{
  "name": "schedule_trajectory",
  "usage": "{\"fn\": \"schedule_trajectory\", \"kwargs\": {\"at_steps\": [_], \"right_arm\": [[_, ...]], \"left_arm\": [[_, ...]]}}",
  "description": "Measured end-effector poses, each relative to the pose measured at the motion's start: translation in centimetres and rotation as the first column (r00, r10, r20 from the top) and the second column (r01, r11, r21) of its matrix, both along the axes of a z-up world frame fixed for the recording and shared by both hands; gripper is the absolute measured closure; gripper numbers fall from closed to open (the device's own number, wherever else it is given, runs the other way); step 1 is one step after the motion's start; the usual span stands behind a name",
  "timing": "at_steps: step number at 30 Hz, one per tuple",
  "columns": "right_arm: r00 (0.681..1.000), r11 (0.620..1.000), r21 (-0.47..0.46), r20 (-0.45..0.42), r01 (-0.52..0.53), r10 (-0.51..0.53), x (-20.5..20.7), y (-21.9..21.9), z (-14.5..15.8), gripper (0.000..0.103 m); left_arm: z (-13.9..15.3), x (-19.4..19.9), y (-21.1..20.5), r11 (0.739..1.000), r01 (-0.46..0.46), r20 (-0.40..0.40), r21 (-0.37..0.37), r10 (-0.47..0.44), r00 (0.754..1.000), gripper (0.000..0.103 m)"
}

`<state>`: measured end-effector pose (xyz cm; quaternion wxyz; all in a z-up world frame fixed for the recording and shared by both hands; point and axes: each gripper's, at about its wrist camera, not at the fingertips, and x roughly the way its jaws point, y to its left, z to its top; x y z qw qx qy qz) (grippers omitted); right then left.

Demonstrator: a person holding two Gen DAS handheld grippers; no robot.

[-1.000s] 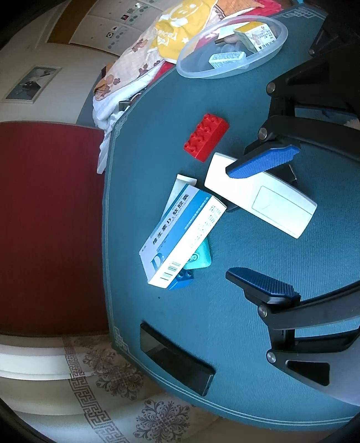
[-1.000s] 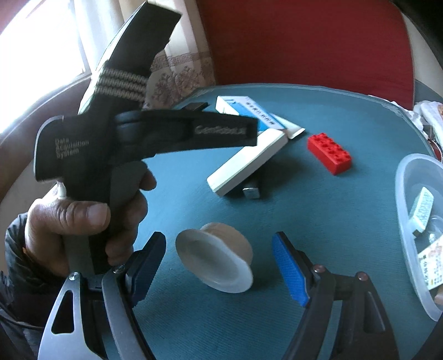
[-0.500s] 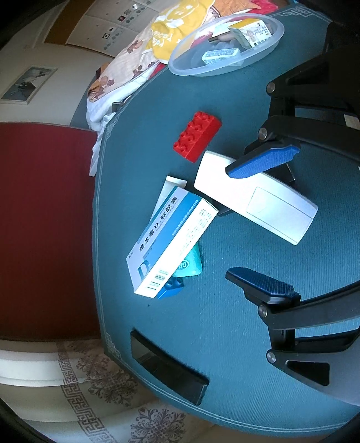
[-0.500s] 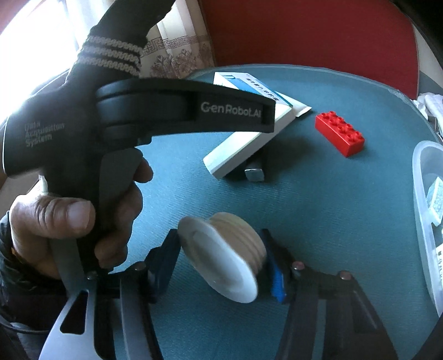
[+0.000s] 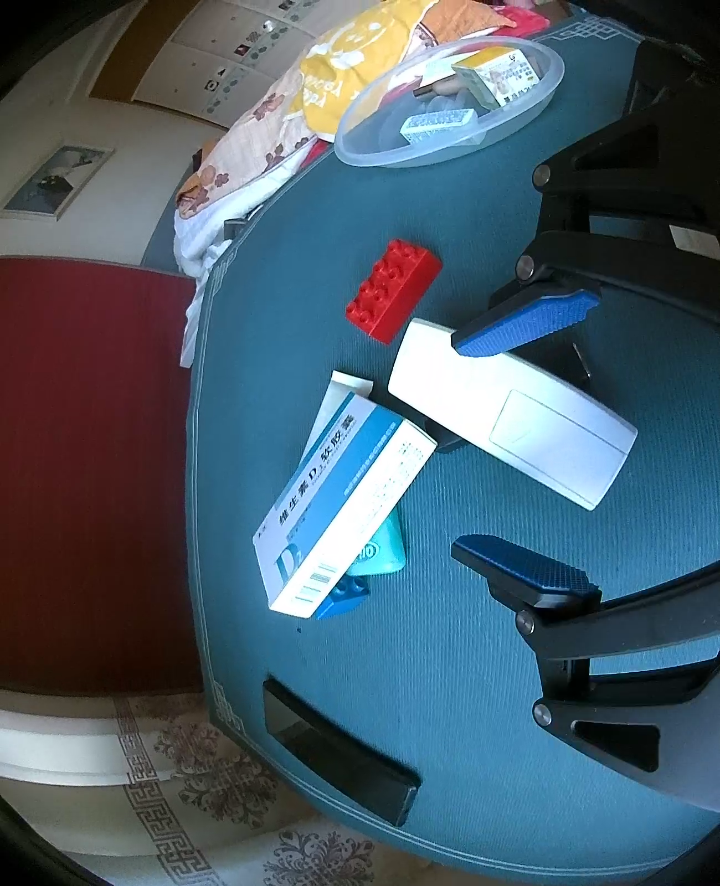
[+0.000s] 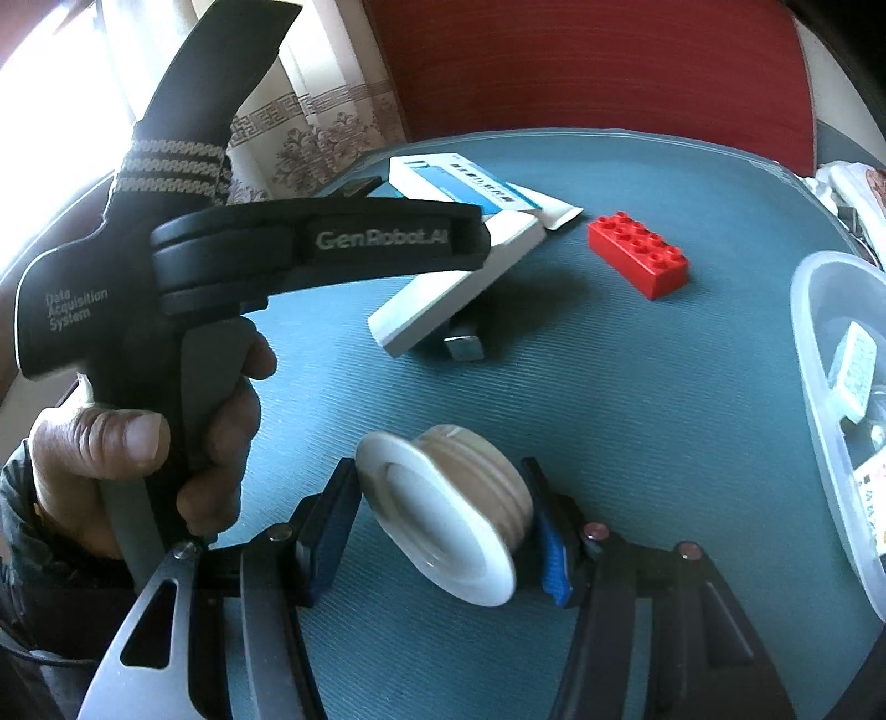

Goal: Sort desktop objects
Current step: 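Close the right tool on the white round roll, then grasp the white remote with left tool while right tool holds the white roll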

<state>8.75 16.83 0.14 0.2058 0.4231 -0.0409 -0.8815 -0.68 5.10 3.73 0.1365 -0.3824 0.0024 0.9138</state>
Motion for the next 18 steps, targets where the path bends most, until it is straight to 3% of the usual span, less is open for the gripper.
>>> {"fn": "schedule_trajectory", "kwargs": {"at_steps": [18], "right_arm": [[0.997,0.997,-0.007,-0.006,0.071,-0.071,0.6,2.6,0.2,0.042]], "left_arm": [[-1.0,0.2,1.6,0.998,0.045,0.018,-0.045,-0.045,0.999,0.033]]}}
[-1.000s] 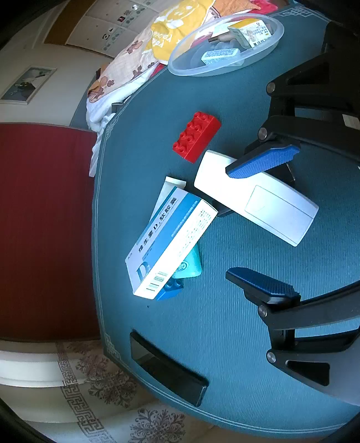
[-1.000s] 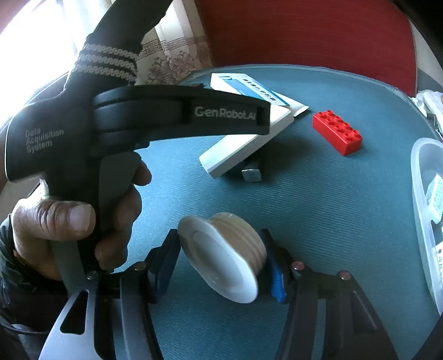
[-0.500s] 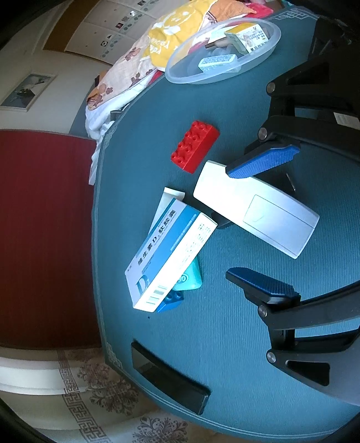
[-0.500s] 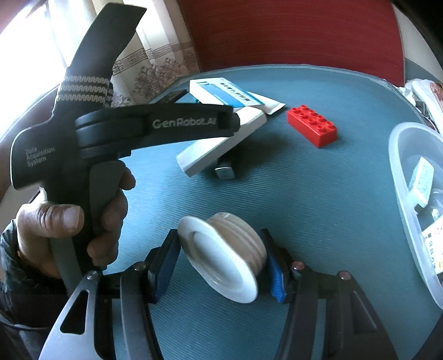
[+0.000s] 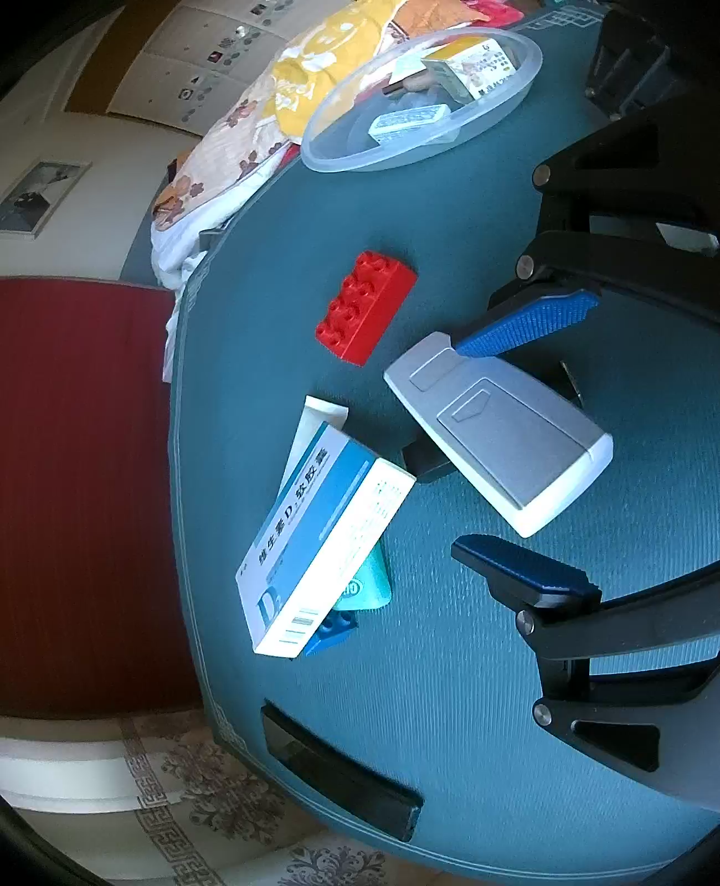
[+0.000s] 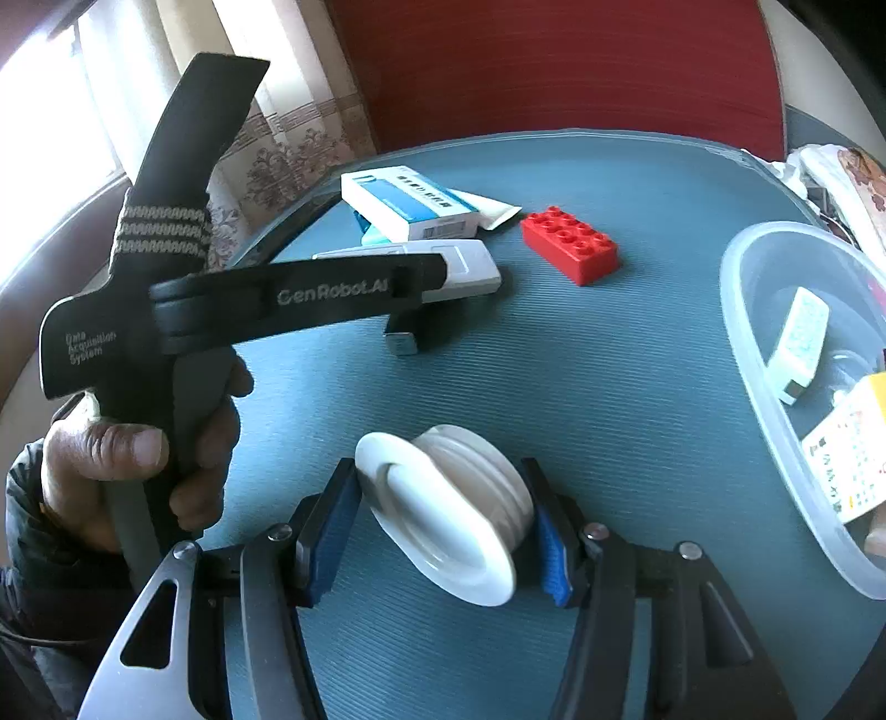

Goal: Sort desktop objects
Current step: 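Grasp the white remote with left tool while right tool holds the white roll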

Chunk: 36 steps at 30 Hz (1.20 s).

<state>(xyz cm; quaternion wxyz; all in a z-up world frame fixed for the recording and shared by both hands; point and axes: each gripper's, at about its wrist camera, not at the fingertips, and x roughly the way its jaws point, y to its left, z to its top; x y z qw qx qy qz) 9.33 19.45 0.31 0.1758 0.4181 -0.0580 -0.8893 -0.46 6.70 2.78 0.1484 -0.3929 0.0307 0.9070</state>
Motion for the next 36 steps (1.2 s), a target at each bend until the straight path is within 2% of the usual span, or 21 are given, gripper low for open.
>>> {"fn": "schedule_trajectory", "kwargs": {"at_steps": [14,21,23,28,32,33,34,36], "right_arm": [[1.000,1.000,-0.012,-0.002,0.028,-0.028,0.8,1.6,0.1,0.042],[0.999,0.999,-0.021,-0.007,0.031,-0.031,0.9,1.8,0.2,0.042],[0.999,0.999,-0.023,-0.008,0.033,-0.033,1.0,1.8,0.2,0.042],[0.999,0.999,-0.027,-0.018,0.044,-0.045,1.2,2.2,0.5,0.042],[0.998,0.998,-0.027,-0.026,0.056,-0.057,1.4,2.7,0.6,0.042],[0.998,0.998,-0.027,-0.028,0.059,-0.060,1.4,2.8,0.7,0.042],[0.998,0.998,-0.028,-0.029,0.063,-0.064,1.5,2.9,0.7,0.042],[0.997,0.997,-0.030,-0.032,0.069,-0.070,1.5,3.1,0.8,0.042]], "left_arm": [[-1.8,0.1,1.3,0.998,0.045,0.038,-0.049,-0.043,0.998,0.033],[-2.1,0.0,1.8,0.995,0.059,0.019,-0.077,-0.058,0.998,0.033],[-2.1,-0.1,1.8,0.995,0.058,0.015,-0.082,-0.057,0.998,0.038],[-1.9,-0.1,1.3,0.997,0.051,0.021,-0.056,-0.050,0.999,0.061],[-1.6,0.2,1.0,0.998,0.051,0.027,-0.031,-0.050,0.998,0.064],[-1.6,0.3,1.1,0.998,0.050,0.026,-0.033,-0.049,0.998,0.067],[-1.5,0.4,1.1,0.998,0.049,0.026,-0.033,-0.049,0.998,0.074],[-1.5,0.6,1.0,0.999,0.051,0.032,-0.018,-0.051,0.998,0.077]]}}
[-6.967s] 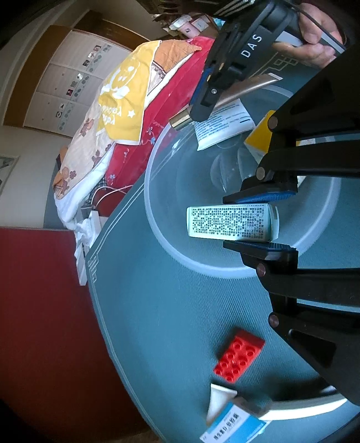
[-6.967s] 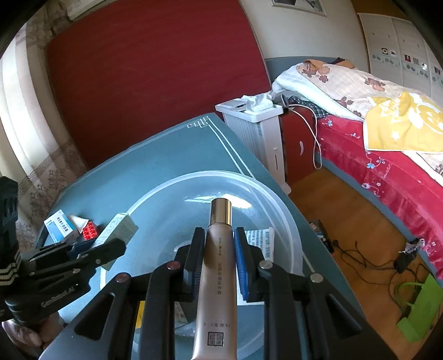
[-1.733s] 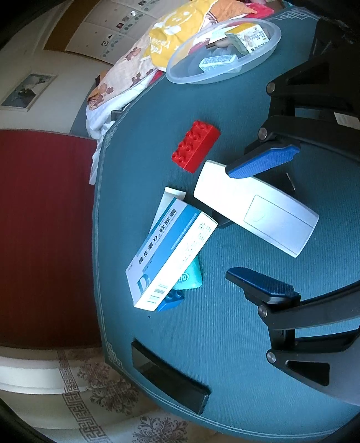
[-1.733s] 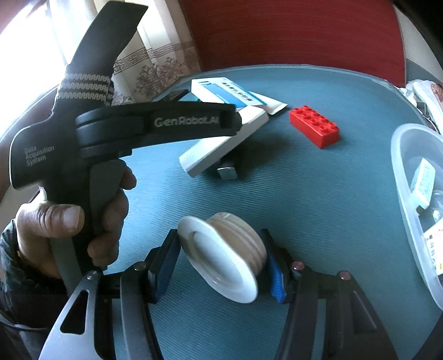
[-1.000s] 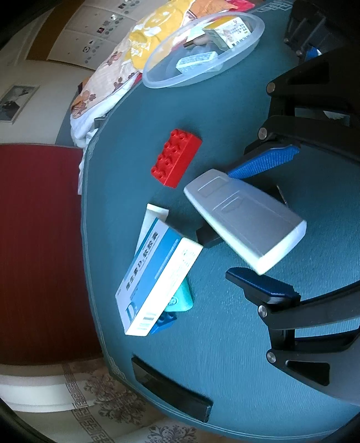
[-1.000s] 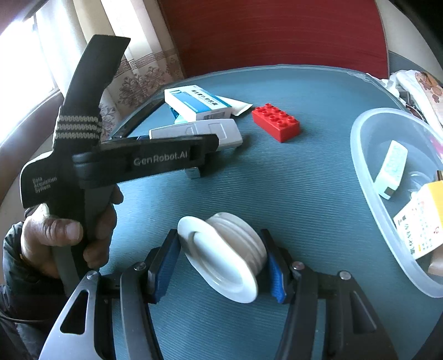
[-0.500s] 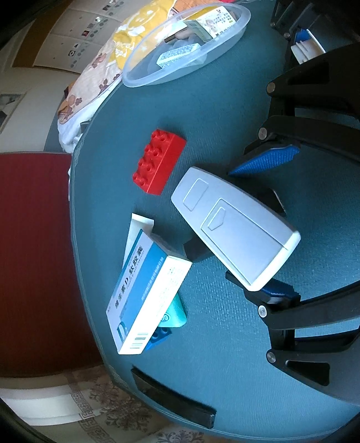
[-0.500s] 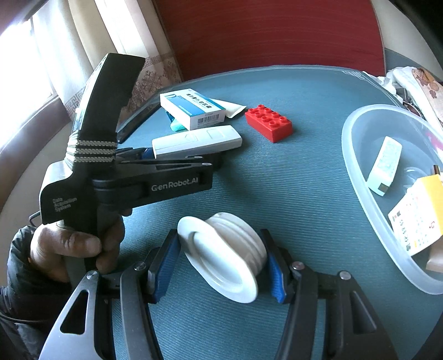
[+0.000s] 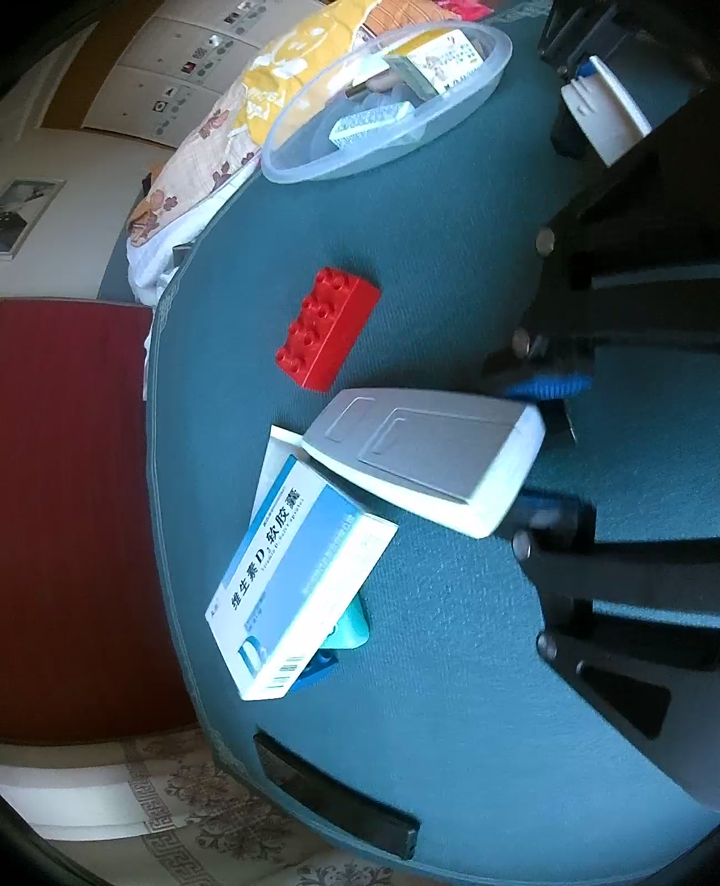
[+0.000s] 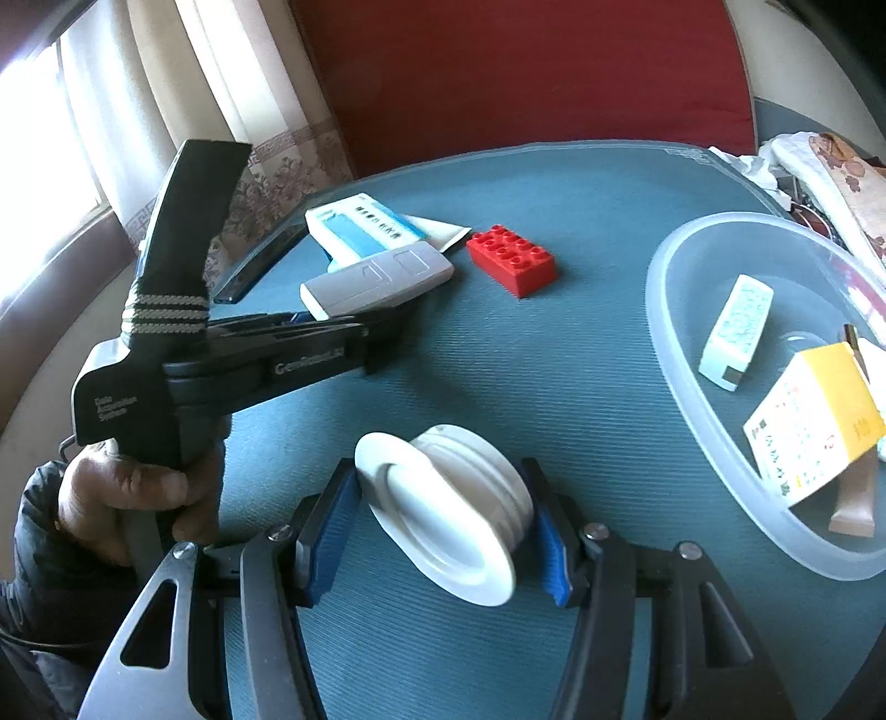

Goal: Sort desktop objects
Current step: 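Grasp the white remote with left tool while right tool holds the white roll, then carry the white remote and white roll over the clear bowl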

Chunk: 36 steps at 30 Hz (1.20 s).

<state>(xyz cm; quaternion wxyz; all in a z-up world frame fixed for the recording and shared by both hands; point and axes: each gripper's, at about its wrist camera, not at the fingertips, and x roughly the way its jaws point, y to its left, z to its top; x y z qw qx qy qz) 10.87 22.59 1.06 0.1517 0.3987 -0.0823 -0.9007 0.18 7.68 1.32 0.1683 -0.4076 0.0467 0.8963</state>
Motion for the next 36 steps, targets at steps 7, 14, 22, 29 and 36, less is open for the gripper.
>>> {"fn": "schedule_trajectory", "kwargs": {"at_steps": [7,14,22,29,36], "right_arm": [[1.000,1.000,-0.007,-0.010,0.014,-0.014,0.2,0.7,0.3,0.042],[1.000,1.000,-0.025,-0.007,0.018,-0.018,0.4,1.2,0.3,0.042],[1.000,0.999,-0.030,-0.016,0.022,-0.022,0.8,1.5,0.6,0.042],[0.999,0.999,-0.031,-0.028,0.034,-0.035,1.1,2.2,0.9,0.042],[0.997,0.998,-0.029,-0.047,0.052,-0.053,1.1,3.1,1.4,0.042]], "left_arm": [[0.0,1.2,-0.1,1.000,-0.006,0.004,0.007,0.006,1.000,0.077],[-0.1,1.3,0.9,0.999,-0.001,-0.001,-0.043,0.001,1.000,0.044],[0.2,0.8,1.7,0.995,-0.002,-0.043,-0.100,-0.002,0.999,0.037],[-0.2,-0.5,1.8,0.998,-0.009,-0.024,-0.066,0.007,1.000,0.051],[0.2,0.1,1.7,0.999,-0.013,-0.026,-0.035,0.012,1.000,0.060]]}}
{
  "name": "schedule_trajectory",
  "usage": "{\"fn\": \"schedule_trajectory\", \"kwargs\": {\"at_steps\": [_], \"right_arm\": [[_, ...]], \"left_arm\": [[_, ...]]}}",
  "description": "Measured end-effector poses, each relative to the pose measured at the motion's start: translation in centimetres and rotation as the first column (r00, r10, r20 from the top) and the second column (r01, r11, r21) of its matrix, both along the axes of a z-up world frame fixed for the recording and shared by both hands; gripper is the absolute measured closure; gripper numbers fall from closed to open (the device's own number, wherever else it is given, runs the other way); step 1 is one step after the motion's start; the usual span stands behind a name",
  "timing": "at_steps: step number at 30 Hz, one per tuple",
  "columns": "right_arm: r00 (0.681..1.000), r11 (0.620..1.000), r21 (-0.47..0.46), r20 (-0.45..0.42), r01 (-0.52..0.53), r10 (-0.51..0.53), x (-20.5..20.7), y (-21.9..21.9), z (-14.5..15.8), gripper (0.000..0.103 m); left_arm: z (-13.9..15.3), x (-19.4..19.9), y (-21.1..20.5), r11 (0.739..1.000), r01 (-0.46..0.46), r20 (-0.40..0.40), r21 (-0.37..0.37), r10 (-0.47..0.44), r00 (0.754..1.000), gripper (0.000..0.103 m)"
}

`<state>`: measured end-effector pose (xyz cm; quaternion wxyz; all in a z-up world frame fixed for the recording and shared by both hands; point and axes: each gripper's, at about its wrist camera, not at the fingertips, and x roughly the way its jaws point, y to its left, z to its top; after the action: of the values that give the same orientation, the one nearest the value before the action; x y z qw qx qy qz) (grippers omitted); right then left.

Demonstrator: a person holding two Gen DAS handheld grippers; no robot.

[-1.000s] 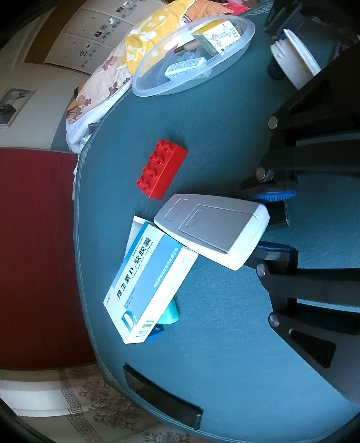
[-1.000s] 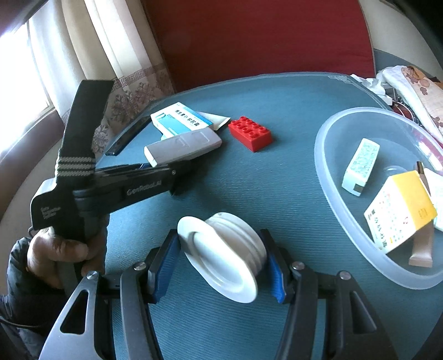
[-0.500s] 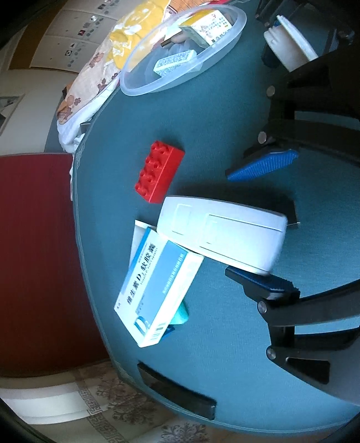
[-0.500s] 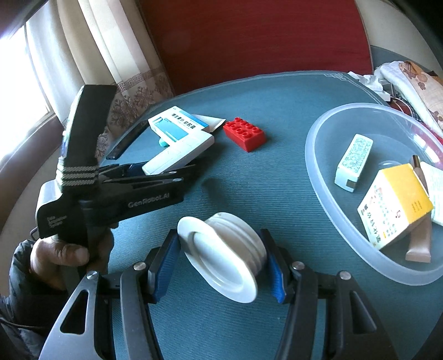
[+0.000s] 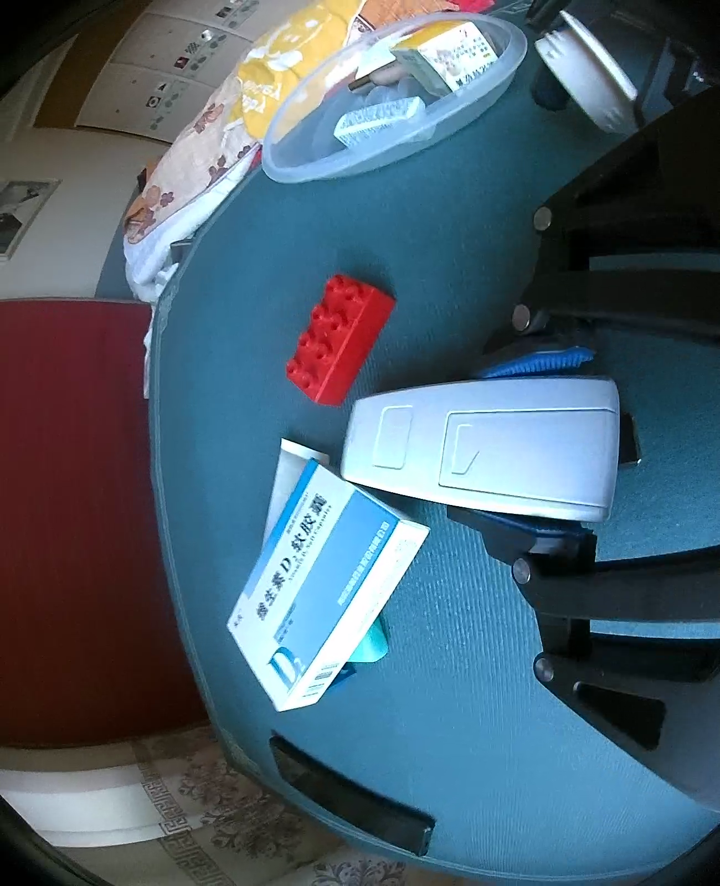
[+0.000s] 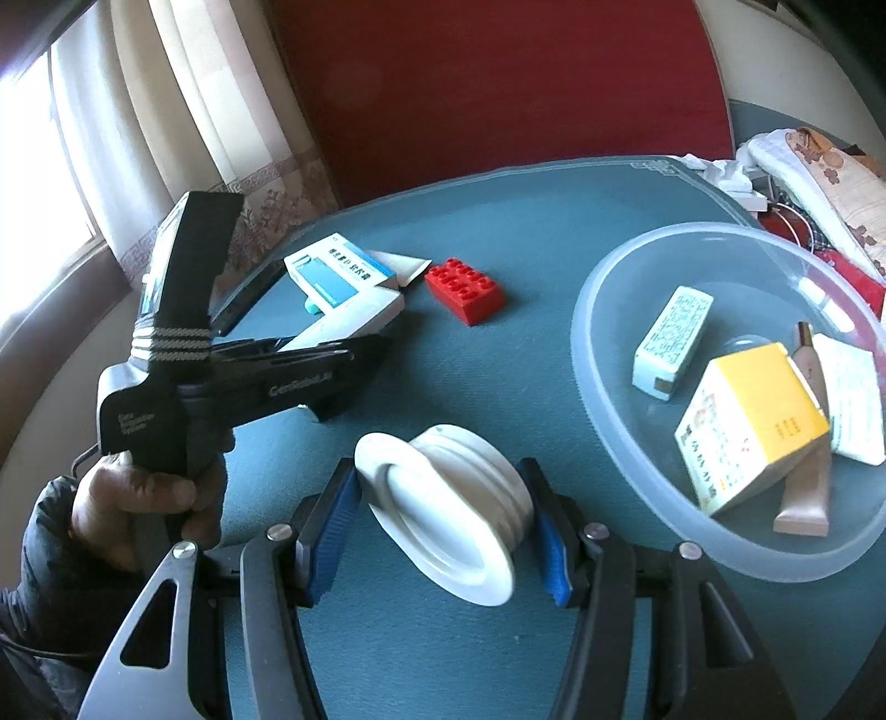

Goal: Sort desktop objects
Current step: 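Carry the white remote and white roll over the clear bowl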

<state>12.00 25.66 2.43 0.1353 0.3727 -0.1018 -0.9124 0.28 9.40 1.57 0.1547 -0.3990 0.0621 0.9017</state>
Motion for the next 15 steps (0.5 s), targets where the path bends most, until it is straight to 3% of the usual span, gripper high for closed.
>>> {"fn": "schedule_trajectory", "kwargs": {"at_steps": [15], "right_arm": [[0.989,0.992,-0.008,-0.076,0.126,-0.126,0.4,5.2,3.1,0.042]], "left_arm": [[4.1,1.9,4.2,0.994,0.103,-0.095,0.039,-0.099,0.991,0.060]]}}
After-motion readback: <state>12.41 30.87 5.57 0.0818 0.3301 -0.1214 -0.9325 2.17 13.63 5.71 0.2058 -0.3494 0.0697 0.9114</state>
